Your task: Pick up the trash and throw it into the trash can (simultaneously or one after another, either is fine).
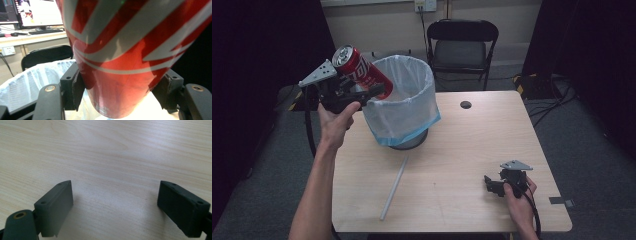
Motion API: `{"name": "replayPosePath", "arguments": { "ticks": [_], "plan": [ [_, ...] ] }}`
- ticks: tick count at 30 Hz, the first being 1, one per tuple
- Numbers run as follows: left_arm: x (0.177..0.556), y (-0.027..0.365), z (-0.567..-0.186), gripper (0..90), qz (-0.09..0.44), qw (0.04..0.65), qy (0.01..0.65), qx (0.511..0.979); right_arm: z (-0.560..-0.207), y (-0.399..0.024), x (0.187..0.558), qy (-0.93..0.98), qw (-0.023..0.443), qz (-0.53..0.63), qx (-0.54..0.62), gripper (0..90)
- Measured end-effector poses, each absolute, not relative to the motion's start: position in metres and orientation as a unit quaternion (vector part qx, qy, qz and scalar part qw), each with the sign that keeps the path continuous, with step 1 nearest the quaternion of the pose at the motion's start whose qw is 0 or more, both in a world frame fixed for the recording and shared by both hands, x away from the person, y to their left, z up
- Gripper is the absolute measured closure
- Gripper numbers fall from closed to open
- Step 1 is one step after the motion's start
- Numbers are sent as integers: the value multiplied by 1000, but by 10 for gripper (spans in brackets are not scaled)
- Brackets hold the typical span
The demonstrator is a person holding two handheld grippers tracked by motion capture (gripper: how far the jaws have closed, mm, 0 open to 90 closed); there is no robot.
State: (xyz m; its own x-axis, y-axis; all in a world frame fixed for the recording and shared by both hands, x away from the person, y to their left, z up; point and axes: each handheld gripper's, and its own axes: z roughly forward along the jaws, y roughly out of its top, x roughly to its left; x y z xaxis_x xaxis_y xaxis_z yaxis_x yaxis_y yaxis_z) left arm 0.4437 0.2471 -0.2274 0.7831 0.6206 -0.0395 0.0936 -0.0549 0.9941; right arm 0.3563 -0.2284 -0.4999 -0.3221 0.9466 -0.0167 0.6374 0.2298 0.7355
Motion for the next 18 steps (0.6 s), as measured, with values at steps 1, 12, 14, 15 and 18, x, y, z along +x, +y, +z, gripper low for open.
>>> {"name": "replayPosePath", "arguments": {
  "ticks": [1,12,14,15,18],
  "plan": [
    [446,247,-227,343,210,637,257,696,-500,-228,356,747,240,322,530,124],
    [473,244,-226,339,222,626,281,693,-500,-228,356,746,240,322,531,124],
    [477,244,-227,338,223,621,279,697,-500,-228,356,747,240,322,530,124],
    [480,243,-230,338,222,619,282,699,-500,-228,356,746,240,322,530,124],
    [484,242,-233,332,223,612,286,703,-500,-228,356,746,240,322,531,124]
  ]
}}
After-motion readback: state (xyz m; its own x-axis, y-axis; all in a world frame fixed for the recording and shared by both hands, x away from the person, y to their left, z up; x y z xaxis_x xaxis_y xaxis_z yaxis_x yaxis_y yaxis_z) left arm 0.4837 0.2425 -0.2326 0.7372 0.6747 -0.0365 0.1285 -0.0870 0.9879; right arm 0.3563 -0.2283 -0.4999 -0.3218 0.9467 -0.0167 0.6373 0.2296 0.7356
